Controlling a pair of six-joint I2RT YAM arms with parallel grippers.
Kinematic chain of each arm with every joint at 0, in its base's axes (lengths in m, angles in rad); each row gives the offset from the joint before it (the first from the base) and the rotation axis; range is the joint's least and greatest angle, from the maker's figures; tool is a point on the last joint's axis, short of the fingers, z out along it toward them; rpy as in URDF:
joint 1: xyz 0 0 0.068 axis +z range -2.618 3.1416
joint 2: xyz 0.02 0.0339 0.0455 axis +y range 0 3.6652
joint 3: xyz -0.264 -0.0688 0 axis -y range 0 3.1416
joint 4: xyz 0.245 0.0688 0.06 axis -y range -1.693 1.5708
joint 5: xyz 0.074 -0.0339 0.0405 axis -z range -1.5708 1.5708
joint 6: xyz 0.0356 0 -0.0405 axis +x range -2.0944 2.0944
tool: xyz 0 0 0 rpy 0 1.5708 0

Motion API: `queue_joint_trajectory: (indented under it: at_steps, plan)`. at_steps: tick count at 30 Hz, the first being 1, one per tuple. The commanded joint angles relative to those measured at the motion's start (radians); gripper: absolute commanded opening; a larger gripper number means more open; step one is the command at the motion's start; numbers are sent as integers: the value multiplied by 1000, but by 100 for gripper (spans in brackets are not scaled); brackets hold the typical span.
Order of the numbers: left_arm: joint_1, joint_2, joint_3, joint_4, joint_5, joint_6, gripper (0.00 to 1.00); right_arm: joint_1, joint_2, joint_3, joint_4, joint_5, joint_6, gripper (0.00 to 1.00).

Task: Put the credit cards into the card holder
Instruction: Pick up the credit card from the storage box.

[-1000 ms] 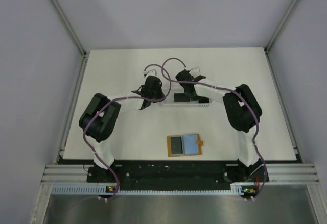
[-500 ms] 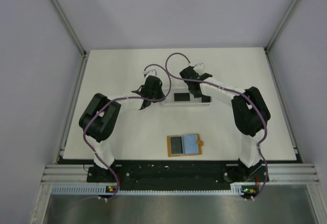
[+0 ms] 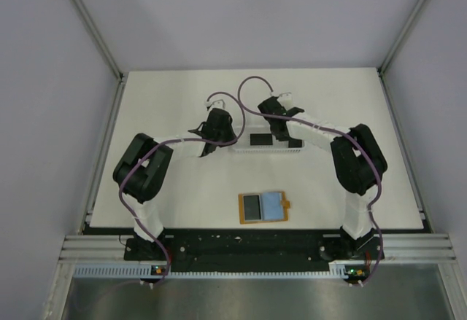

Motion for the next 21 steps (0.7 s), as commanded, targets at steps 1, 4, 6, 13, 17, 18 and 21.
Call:
queue_joint_trajectory:
  at_steps: [1,4,6,13,17,18,21]
  plan:
    - [20,-10,-26,-71,-70,20,0,-35,-57,-38,-74,99,-6,12]
    - [21,-13,-28,-71,-69,20,0,-37,-70,-55,-72,102,0,8]
    - [20,-10,-28,-69,-70,20,0,-37,-83,-66,-69,105,10,3]
    - [20,-10,-28,-71,-69,19,0,-37,-125,-98,-60,107,20,0]
    - [20,-10,-26,-71,-70,19,0,-37,-148,-118,-47,102,27,0]
    - [20,-10,-26,-71,-69,19,0,-35,-153,-124,-40,100,27,0]
    - [20,-8,-23,-69,-66,20,0,-37,-183,-155,3,67,16,0]
